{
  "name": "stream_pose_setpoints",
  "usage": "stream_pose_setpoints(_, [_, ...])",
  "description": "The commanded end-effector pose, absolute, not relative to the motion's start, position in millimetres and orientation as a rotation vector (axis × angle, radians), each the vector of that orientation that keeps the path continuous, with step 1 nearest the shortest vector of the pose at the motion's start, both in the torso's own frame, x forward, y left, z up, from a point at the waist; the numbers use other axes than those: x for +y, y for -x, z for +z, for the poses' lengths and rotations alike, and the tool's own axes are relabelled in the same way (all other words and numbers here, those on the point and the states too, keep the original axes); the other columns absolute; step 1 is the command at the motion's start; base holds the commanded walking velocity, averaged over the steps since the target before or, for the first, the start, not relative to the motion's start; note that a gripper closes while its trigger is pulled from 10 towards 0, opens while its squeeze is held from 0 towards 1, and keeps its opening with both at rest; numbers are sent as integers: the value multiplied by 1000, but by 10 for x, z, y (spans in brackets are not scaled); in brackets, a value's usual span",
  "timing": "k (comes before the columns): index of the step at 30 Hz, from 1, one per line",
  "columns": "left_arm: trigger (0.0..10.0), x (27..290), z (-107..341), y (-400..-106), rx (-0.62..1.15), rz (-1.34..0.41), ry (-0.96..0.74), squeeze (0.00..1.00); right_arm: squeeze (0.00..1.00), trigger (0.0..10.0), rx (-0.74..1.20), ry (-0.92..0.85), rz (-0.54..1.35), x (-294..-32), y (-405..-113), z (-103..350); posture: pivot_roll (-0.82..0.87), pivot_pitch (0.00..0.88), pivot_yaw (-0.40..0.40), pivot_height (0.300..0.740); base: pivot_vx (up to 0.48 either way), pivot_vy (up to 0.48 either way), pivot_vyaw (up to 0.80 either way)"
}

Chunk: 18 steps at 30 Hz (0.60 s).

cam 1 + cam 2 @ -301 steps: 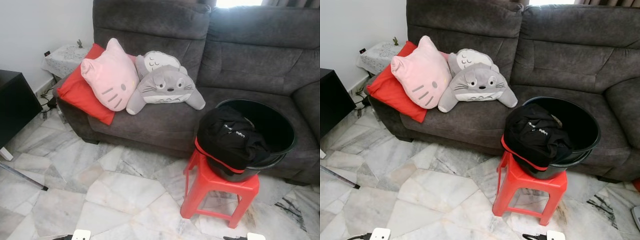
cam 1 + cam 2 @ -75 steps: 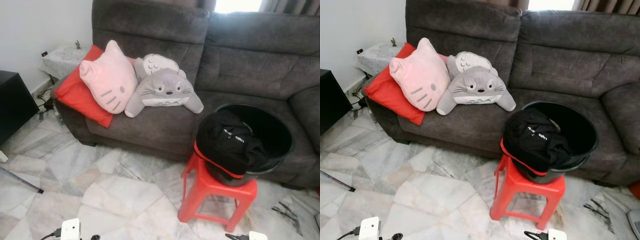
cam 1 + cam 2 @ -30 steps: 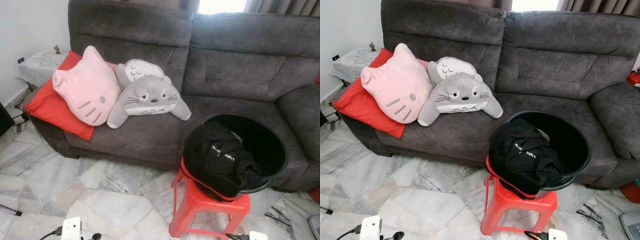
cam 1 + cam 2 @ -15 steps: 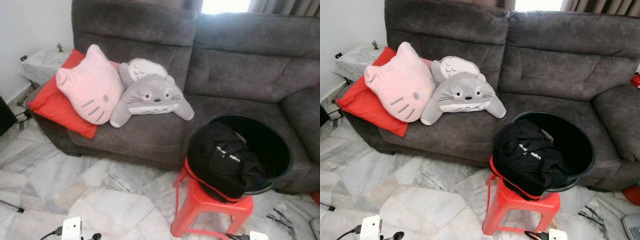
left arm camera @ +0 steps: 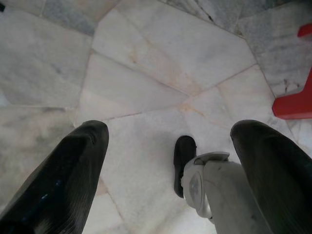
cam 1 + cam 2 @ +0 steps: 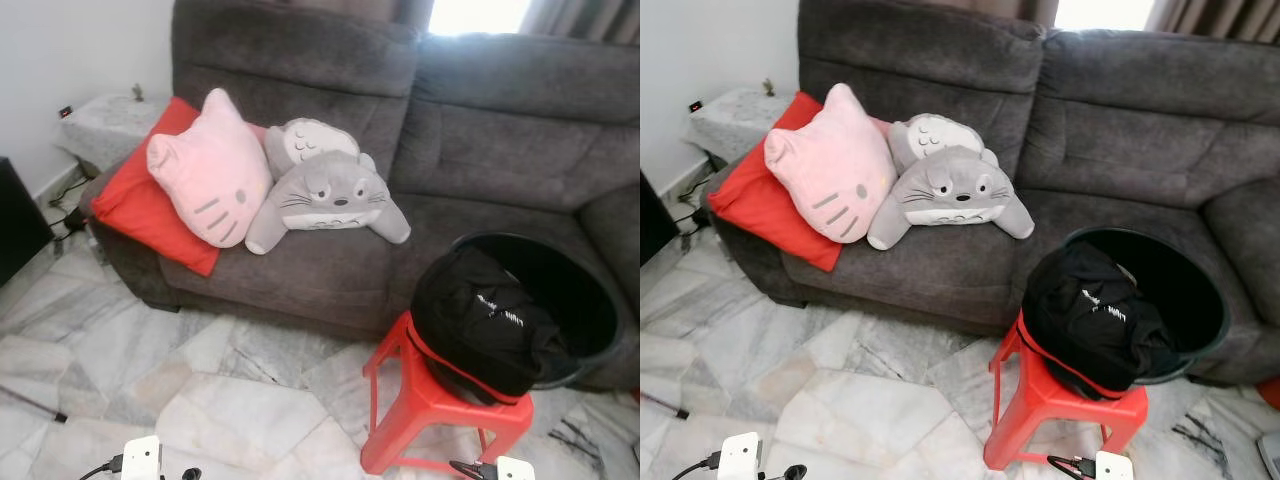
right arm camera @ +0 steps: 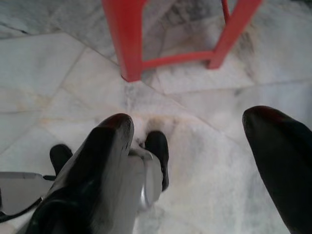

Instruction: Hang hanger

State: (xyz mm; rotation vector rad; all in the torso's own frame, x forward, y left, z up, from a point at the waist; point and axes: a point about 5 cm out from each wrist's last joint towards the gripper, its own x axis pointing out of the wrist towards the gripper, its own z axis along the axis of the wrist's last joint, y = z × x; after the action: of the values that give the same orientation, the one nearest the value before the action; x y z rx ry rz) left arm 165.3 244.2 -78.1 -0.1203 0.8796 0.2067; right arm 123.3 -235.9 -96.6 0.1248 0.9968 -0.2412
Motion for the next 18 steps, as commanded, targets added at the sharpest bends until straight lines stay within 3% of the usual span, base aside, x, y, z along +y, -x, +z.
stream_pose_setpoints(1, [10000,2426,-801,-1625,896,205,122,0,0,10000,992,-118,-246,-2386,-1239,-957,2,0,-51,716,0,0,0])
stream_pose_setpoints(18, [10000,2431,-795,-1633,894,193,110,0,0,10000,989,-119,-244,-2382,-1243,-956,6,0,-49,716,0,0,0])
